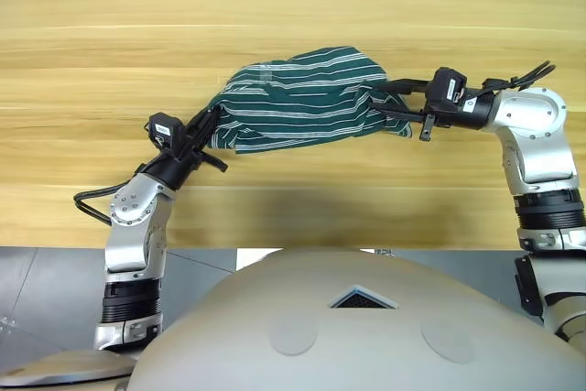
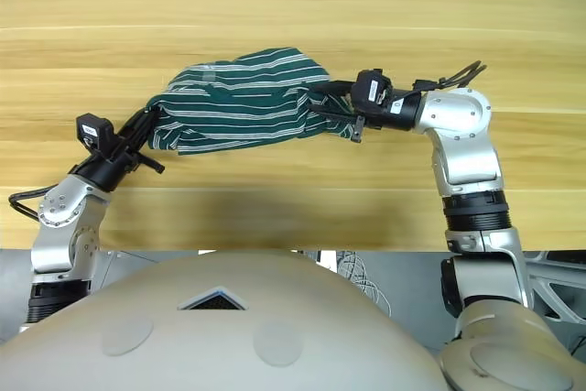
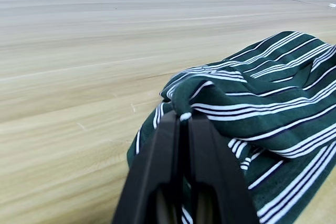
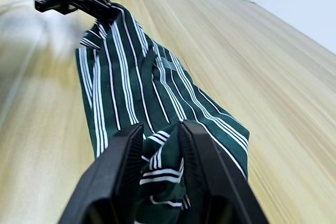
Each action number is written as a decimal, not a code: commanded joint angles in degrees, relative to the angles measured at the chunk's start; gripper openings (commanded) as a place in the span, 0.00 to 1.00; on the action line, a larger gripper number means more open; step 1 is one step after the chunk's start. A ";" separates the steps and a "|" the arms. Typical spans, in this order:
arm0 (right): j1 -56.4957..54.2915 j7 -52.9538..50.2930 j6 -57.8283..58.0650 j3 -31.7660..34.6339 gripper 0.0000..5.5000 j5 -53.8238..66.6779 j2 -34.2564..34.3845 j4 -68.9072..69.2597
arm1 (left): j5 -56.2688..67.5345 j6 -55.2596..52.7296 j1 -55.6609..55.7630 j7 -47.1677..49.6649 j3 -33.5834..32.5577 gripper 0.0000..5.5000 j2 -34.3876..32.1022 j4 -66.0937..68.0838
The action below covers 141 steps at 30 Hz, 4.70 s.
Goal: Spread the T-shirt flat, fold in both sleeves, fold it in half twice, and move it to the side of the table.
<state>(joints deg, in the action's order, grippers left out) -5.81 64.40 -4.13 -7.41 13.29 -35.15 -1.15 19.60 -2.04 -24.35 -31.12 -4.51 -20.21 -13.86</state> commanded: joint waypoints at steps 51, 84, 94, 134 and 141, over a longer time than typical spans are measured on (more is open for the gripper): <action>-1.43 4.07 5.04 24.16 0.01 20.67 -7.53 14.77 | 20.83 -6.48 8.03 4.99 -18.93 0.00 -4.14 -15.87; -81.15 -37.82 0.01 7.01 0.01 -19.19 11.39 -77.10 | -18.55 -1.68 117.84 15.55 6.61 0.00 -13.77 90.98; -69.58 -33.41 -3.02 7.82 0.01 -21.53 10.87 -76.90 | -24.69 -0.26 103.86 5.00 7.09 0.00 -11.59 91.05; 14.93 27.84 -19.65 15.29 0.42 13.96 -18.44 -10.32 | -16.93 18.71 -17.53 -27.65 -0.47 0.32 -28.71 7.56; -10.70 16.54 -17.70 4.33 0.46 2.18 -4.43 -20.39 | -4.17 20.08 -20.34 -29.75 -14.15 0.41 -30.10 3.48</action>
<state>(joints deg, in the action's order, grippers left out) -12.16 82.67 -22.17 -0.37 18.24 -42.59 -19.04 13.07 18.01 -44.19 -59.99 -15.29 -49.75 -10.03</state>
